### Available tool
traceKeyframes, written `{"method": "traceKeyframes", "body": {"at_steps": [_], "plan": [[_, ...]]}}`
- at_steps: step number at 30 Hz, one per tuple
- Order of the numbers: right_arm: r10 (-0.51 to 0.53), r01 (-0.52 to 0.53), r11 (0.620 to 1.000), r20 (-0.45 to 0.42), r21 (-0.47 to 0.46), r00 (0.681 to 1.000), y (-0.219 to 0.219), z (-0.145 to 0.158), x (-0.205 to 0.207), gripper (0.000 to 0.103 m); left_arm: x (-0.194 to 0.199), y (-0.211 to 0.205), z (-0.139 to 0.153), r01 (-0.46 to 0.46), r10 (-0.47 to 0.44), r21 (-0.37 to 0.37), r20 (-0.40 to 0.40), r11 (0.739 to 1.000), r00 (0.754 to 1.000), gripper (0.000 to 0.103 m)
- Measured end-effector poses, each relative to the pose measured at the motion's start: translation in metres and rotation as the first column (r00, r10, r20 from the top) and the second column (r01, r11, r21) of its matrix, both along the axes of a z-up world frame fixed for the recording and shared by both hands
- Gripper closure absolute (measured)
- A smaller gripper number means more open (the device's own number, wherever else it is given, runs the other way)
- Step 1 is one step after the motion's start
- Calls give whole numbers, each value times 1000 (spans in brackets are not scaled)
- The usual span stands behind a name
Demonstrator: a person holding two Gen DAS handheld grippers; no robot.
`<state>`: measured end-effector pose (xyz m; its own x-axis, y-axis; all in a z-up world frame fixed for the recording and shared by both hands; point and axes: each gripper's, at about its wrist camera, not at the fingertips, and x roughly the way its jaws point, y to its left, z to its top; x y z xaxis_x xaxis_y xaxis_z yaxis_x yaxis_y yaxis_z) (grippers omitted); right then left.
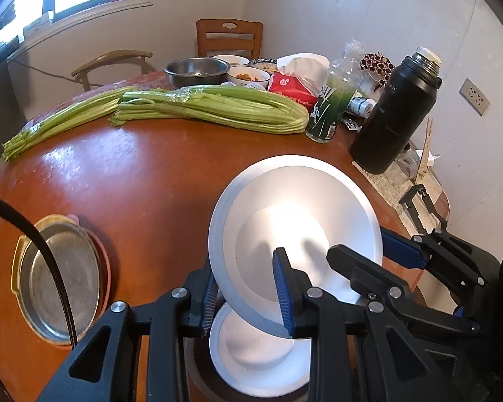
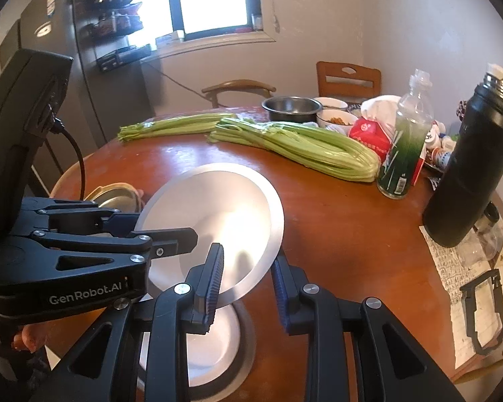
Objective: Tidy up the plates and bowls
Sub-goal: 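Carry the second paper bowl with the left tool over the steel bowl and lower it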
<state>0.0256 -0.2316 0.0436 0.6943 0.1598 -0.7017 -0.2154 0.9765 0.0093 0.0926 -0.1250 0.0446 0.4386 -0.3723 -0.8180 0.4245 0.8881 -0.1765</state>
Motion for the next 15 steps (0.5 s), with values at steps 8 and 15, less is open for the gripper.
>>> {"method": "traceKeyframes", "body": {"at_steps": [8,15], "plan": [[22,-22,1000,-7,9,1000,8,-4,-18,72,-22,10,-3,-14,14,5,7,1000,1000,72],[44,-43,999,-26,7,999,14,-11,-28,72,-34,17,-12,-28,28,13,-7,1000,1000,72]]}}
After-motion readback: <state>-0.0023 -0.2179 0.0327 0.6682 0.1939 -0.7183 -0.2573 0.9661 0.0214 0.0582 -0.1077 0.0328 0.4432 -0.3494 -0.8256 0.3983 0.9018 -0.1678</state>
